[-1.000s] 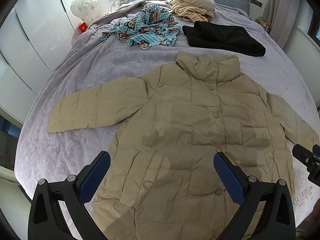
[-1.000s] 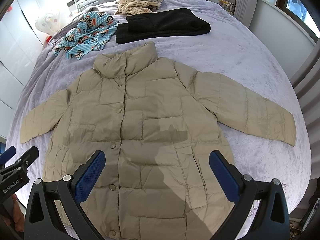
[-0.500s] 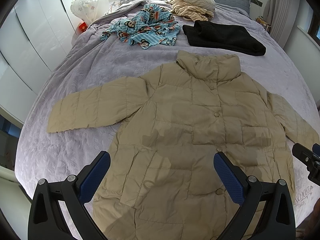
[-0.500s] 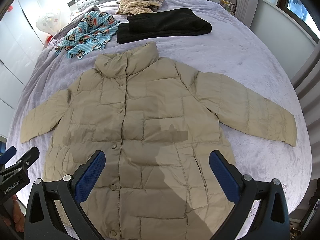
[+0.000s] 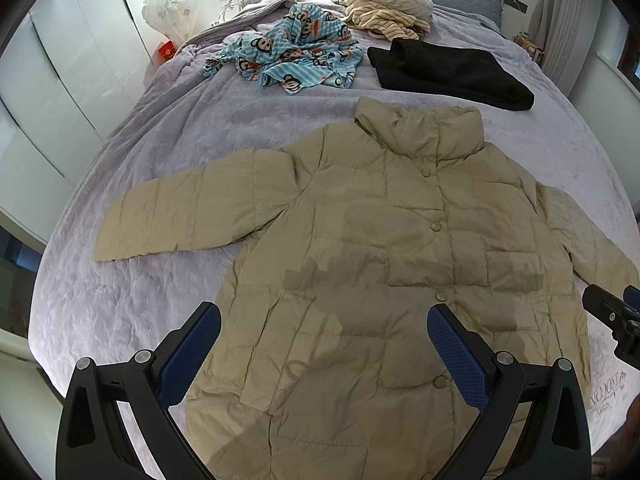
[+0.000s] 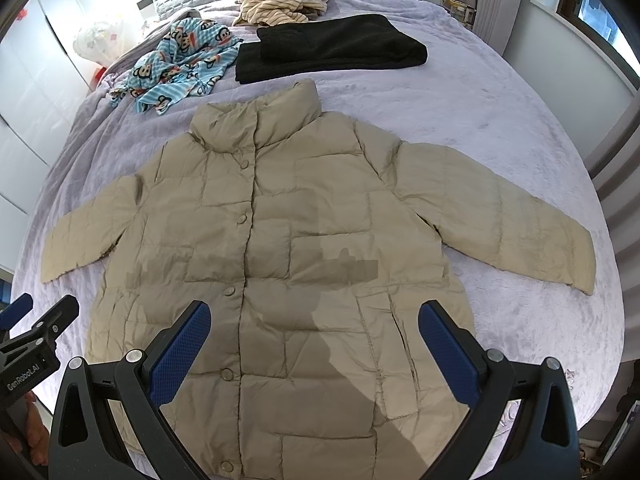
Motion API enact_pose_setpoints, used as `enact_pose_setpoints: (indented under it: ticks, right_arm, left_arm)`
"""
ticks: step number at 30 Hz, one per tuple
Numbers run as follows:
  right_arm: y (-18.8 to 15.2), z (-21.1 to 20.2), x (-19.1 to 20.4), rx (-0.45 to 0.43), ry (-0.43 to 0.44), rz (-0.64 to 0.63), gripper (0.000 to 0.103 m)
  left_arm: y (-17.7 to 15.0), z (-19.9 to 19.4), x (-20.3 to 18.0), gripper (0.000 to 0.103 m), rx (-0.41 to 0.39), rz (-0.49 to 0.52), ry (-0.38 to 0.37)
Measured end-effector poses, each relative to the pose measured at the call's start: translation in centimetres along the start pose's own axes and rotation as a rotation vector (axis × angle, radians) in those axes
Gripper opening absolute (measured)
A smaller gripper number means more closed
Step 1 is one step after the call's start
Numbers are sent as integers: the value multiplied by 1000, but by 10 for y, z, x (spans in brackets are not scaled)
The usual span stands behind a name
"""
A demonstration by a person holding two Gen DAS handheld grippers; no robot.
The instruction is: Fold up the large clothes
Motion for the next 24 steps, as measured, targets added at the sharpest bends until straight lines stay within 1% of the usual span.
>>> enact_pose_setpoints:
  ticks: [9, 15, 18, 21, 24]
  right_arm:
    - [-1, 7, 8, 8, -1, -8, 103]
    - [1, 18, 18, 47, 4, 4, 103]
    - [0, 24, 33, 66, 26, -23, 103]
    - [-3, 35, 53, 81, 52, -36, 103]
    - [-5, 50, 74, 103, 138, 14, 103]
  left_arm:
    - [1, 7, 0, 103, 15, -2, -17]
    - [2, 23, 15, 103, 34, -26, -73]
    - [4, 35, 36, 103, 44, -60, -116]
    - [7, 52, 68, 103, 49, -106, -153]
    - [11, 76, 113, 103, 55, -178, -187]
Point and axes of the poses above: each gripper's, at about its wrist camera, not at the fingertips, and z roughly the way its jaws point, x to its left, y to its top, the point moved 2 cm from there along z, roughly the way its jaws point, and after that the axes turned 3 degrees about x, right-handed, at the moved point
